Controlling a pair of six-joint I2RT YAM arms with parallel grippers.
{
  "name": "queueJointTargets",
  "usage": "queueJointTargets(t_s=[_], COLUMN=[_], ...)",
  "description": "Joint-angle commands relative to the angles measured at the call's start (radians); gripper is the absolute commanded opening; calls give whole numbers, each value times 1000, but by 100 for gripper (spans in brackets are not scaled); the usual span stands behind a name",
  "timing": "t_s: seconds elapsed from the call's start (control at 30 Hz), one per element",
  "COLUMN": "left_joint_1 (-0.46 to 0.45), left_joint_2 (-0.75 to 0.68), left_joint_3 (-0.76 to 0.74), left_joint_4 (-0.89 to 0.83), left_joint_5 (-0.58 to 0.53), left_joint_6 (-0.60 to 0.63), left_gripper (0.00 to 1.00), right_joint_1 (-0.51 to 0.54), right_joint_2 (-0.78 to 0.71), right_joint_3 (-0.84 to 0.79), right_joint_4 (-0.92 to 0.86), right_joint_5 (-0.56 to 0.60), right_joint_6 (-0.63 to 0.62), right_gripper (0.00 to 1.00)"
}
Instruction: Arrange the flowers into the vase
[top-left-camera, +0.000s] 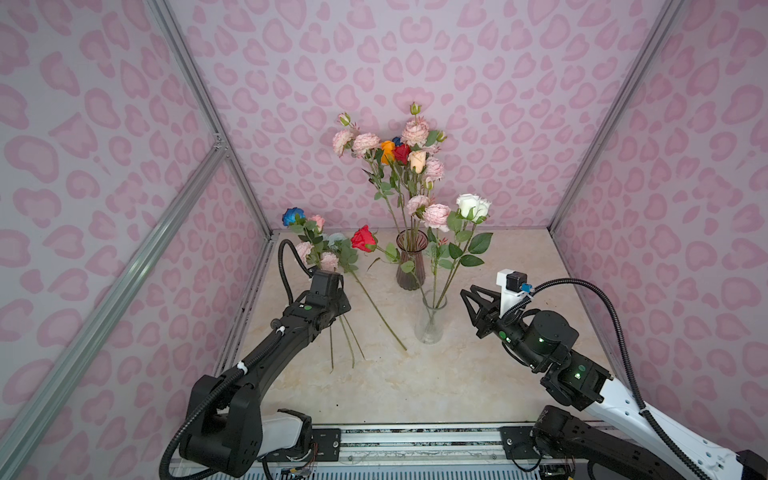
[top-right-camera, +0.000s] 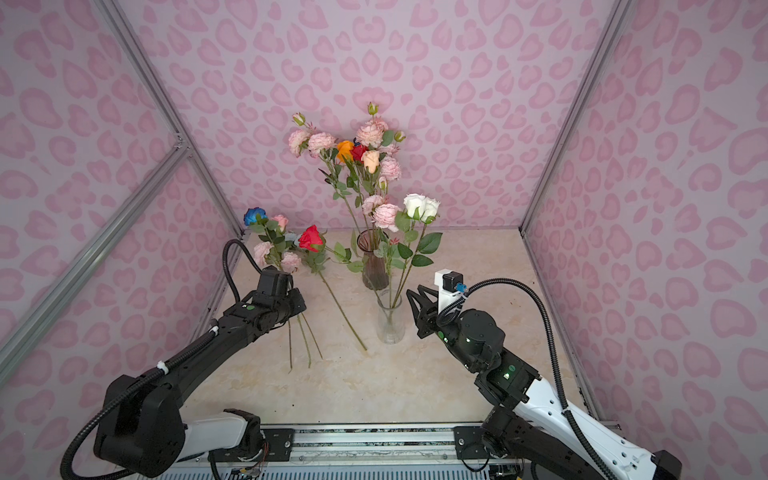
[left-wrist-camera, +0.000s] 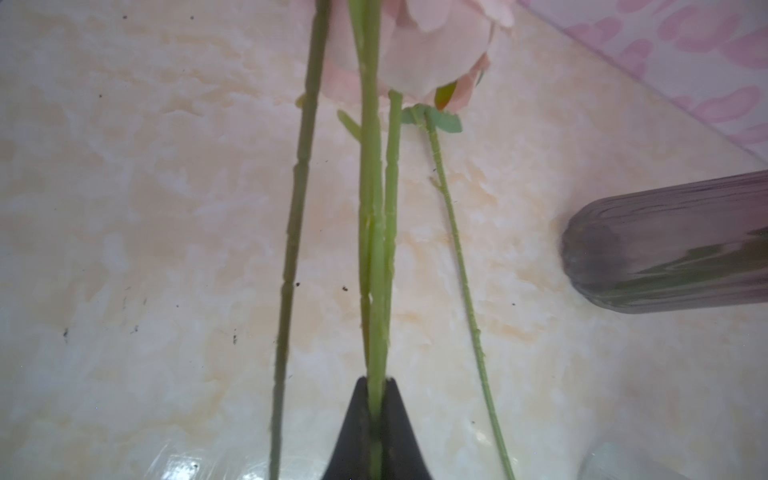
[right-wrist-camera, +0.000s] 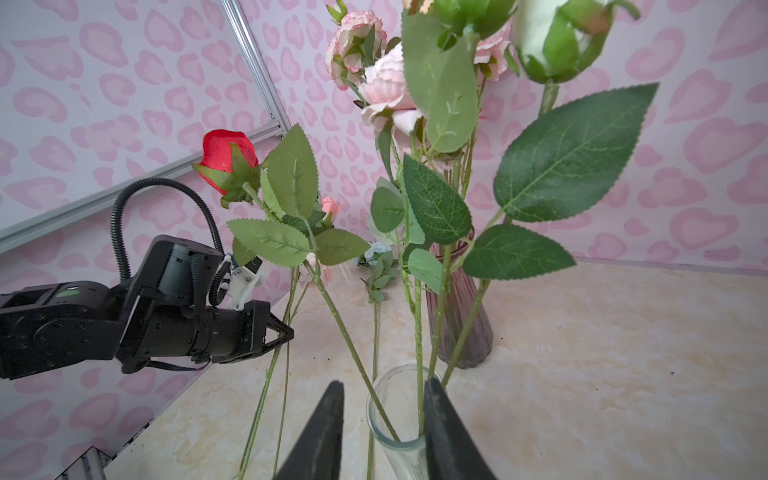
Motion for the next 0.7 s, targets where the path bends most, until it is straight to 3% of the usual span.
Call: queueJointTargets(t_s=[0.0,0.2,0.43,0.53,0.67], left_joint_1=[5,22,22,23,23], left_joint_2=[65,176,118,150,225], left_joint_3=[18,70,70,113,161], left_joint_4=[-10,-1,54,35,142], left_joint_5=[-47,-17,8,7,120], left_joint_6=[-4,1,0,-18,-45], left_gripper=[8,20,35,35,35], right_joint_1=[0,0,-1,-2,-3], right_joint_2=[-6,-24,-46,-36,-18], right_joint_3=[1,-1,-13,-12,-5], right_joint_4=[1,-13,-24,-15,-10], right_joint_5=[-8,11,40,42,33], right_joint_6=[8,-4,-24,-25,-26], right_gripper=[34,33,34,34,34])
